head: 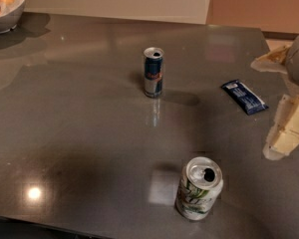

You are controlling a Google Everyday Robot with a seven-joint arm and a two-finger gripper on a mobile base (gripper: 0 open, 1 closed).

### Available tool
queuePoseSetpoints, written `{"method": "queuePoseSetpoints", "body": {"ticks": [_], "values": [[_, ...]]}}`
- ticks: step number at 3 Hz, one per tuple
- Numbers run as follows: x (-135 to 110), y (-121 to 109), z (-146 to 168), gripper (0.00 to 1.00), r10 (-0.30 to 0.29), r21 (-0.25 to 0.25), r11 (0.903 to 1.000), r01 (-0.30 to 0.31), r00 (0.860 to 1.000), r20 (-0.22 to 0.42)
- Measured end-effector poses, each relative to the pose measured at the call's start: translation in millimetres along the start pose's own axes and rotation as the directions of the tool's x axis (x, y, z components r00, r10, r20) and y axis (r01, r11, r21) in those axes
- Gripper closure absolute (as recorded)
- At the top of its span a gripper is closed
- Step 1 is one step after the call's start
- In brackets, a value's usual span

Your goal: Knock 7up can over

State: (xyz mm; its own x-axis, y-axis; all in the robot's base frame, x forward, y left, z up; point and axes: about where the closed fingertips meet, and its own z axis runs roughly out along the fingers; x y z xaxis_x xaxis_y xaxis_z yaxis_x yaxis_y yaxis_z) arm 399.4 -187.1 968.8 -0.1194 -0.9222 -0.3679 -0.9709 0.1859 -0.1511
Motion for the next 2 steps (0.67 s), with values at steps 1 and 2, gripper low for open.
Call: {"method": "queuePoseSetpoints", "body": {"ticks": [1, 2], "values": [[-14.4, 31.5, 12.4, 0.00, -0.036, -0.061, 0.9972, 0.043, 0.993, 0.110], [-28.8, 59.6, 30.0, 0.00, -0.073, -0.103, 0.9903, 0.093, 0.979, 0.188]]}}
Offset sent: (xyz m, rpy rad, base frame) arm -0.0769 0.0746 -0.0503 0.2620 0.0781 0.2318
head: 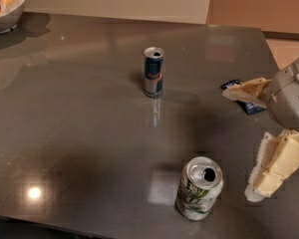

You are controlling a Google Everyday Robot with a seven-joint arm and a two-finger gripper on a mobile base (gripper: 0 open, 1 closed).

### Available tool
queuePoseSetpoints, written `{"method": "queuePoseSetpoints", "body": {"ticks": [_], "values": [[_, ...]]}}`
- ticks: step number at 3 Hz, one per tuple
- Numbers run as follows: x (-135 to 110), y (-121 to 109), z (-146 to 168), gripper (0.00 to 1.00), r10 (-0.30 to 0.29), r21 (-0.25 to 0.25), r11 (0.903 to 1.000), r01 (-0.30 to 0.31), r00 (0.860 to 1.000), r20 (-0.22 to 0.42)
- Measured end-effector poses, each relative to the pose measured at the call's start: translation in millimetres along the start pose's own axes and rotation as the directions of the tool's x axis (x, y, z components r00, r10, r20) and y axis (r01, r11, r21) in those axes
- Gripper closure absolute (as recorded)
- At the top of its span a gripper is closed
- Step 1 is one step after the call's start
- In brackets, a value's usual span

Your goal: Knock 7up can over

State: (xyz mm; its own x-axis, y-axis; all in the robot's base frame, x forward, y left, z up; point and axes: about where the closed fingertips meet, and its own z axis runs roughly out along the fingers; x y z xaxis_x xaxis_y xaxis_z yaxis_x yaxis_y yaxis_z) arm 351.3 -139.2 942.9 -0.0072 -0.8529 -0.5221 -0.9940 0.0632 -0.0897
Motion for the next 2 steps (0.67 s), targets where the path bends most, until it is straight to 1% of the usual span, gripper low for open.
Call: {"method": "queuePoseSetpoints", "body": {"ticks": [1, 2], "values": [[-7.3, 19.0, 19.8, 0.00, -0.031, -0.035, 0.9989, 0.032, 0.998, 0.051], [-12.5, 32.8, 36.1, 0.00, -0.050, -0.065, 0.9963, 0.057, 0.994, 0.096]]}}
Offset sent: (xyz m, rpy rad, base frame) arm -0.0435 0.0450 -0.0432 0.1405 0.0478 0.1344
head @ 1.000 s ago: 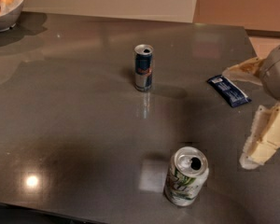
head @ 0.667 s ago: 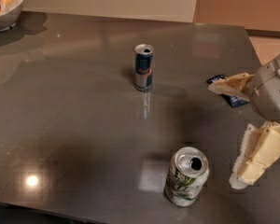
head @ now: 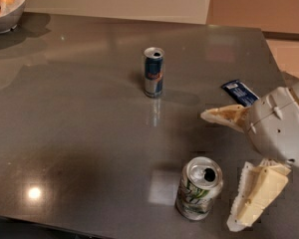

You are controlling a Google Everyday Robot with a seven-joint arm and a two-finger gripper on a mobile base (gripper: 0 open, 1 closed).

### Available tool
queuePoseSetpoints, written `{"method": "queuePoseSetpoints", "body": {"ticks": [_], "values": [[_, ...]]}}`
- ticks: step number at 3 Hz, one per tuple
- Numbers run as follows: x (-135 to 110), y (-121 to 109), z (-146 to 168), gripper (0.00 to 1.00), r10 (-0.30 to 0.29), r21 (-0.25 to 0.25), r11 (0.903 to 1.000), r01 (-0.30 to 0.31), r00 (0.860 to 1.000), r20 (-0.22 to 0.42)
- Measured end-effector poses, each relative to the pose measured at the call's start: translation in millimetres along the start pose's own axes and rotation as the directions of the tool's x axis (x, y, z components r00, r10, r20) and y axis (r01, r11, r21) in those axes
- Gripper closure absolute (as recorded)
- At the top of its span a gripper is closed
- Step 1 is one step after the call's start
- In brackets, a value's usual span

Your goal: Knock 7up can over

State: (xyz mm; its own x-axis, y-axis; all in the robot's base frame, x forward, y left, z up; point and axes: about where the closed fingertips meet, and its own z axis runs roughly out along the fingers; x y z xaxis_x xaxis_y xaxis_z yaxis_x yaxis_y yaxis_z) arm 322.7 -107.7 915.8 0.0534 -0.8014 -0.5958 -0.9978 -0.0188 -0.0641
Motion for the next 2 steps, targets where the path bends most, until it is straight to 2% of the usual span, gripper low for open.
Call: {"method": "queuePoseSetpoints", "body": {"ticks": [1, 2], "values": [[-1.6, 6.4, 11.0, 0.00, -0.014, -0.015, 0.9998, 0.014, 0.999, 0.032], [-1.6, 9.5, 18.1, 0.18, -0.020, -0.022, 0.9995, 0.021, 0.999, 0.050]]}}
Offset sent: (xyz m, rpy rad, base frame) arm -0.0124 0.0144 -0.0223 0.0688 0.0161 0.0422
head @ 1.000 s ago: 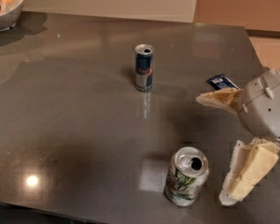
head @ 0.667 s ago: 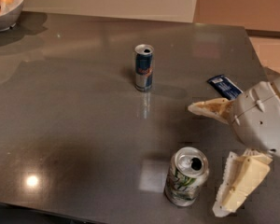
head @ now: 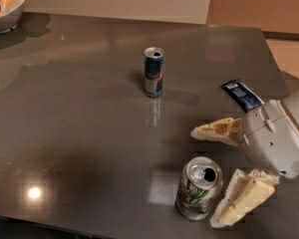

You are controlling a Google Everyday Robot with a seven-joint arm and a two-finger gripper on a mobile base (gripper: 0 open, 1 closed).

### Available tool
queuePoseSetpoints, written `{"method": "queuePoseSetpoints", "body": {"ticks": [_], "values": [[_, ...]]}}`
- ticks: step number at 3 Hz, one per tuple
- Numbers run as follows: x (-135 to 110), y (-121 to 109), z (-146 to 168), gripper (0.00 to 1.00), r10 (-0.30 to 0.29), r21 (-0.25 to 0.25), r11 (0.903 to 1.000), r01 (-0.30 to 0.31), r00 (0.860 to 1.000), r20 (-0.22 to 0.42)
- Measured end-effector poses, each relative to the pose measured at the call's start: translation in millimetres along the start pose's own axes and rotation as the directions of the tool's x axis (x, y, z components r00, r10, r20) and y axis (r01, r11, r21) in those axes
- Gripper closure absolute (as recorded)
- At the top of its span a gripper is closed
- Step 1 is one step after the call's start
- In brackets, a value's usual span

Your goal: Knock 7up can over

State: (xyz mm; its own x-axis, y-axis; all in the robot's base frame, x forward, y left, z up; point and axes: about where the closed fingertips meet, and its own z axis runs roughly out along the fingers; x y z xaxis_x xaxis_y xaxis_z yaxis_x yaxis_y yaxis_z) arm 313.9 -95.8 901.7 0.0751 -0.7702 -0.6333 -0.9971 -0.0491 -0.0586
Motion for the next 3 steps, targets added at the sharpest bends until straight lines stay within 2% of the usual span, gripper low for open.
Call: {"method": "queuePoseSetpoints", "body": {"ticks": [2, 3], "values": [[-7.2, 2.5, 0.9, 0.64, 0.002, -0.026, 0.9997, -0.001, 0.999, 0.045], [-13.1, -8.7, -10.9, 0.87, 0.021, -0.044, 0.9988, -0.020, 1.000, 0.010]]}}
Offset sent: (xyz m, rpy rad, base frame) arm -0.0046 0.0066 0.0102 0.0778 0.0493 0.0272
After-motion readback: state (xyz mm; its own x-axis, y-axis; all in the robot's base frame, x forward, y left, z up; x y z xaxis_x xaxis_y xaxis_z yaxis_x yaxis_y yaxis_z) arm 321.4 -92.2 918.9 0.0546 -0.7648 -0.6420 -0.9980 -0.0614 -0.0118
